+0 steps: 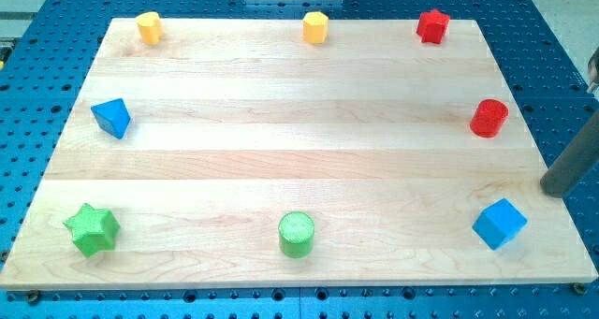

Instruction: Push the red circle a bit up

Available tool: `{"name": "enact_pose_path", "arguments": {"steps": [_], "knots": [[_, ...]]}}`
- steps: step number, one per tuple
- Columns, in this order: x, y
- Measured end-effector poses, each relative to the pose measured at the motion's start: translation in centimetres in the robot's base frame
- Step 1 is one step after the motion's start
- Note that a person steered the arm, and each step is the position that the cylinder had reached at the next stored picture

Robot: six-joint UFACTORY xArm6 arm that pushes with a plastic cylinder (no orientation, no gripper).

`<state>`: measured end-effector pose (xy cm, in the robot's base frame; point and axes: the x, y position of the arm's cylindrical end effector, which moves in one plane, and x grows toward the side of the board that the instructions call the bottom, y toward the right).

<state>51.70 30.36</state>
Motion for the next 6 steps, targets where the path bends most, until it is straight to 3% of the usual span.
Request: {"name": "enact_pose_path", "arguments": {"steps": [2, 3, 4, 6], "knots": [[-1.4, 0.2], [-5.3, -0.6], [-6.4, -9.3], [-4.5, -4.9]]}}
